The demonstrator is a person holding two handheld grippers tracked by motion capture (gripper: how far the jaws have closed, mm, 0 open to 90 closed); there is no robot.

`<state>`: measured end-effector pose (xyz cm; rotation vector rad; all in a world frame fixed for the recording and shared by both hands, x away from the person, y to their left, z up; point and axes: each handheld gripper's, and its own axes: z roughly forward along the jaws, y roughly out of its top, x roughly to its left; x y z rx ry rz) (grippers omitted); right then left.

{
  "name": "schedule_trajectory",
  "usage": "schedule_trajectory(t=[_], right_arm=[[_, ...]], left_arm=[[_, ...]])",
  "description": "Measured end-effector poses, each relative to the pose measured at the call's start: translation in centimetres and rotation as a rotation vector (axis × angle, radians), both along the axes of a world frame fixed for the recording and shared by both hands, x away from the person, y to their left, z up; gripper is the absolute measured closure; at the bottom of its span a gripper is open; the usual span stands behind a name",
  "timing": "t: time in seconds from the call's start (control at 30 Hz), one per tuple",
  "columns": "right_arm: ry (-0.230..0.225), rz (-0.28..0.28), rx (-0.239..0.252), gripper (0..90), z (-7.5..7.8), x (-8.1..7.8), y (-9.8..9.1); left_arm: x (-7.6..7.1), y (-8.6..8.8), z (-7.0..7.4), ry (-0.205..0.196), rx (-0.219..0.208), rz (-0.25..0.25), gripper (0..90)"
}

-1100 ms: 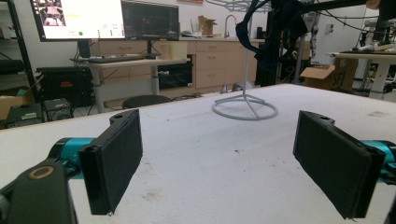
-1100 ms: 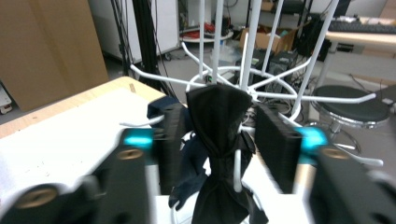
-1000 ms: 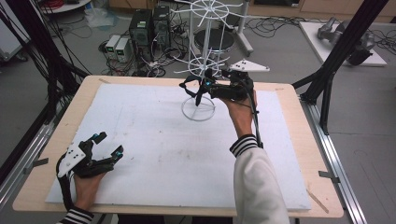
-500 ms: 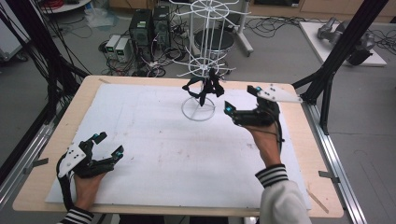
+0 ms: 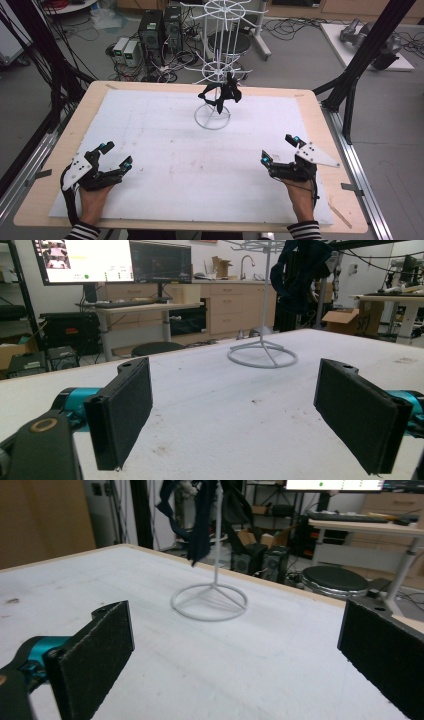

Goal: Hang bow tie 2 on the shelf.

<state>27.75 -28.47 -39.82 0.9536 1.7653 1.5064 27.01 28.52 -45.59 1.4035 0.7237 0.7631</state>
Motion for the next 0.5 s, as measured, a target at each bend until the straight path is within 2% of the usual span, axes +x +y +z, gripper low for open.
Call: schedule_trajectory(t=[0.13, 0.17, 0.2, 0.23, 0.27, 0.37, 0.5], right_arm=[[-0.040, -0.034, 0.049, 0.7, -1.5, -0.8, -0.6], [-0.024, -0.044, 0.053, 0.7, -1.6, -1.0, -0.6], [-0.028, -0.052, 0.047, 0.8, -1.7, -1.1, -0.5], [-0.067, -0.057, 0.057, 0.8, -2.0, -1.3, -0.5], [-0.086, -0.065, 0.071, 0.8, -2.4, -1.6, -0.4], [-0.062, -0.080, 0.068, 0.8, -3.5, -1.7, -0.4], [-0.083, -0.091, 0.071, 0.8, -4.8, -1.9, -0.5]], left_arm=[[0.0, 0.0, 0.0, -0.001, -0.001, 0.000, 16.1], [0.0, 0.0, 0.0, -0.001, 0.000, 0.000, 16.1], [0.0, 0.0, 0.0, -0.001, 0.000, 0.000, 16.1], [0.0, 0.0, 0.0, -0.002, -0.001, 0.000, 16.1], [0.0, 0.0, 0.0, -0.002, -0.001, -0.001, 16.1], [0.0, 0.0, 0.0, -0.003, 0.000, 0.000, 16.1], [0.0, 0.0, 0.0, -0.007, 0.001, -0.001, 16.1]])
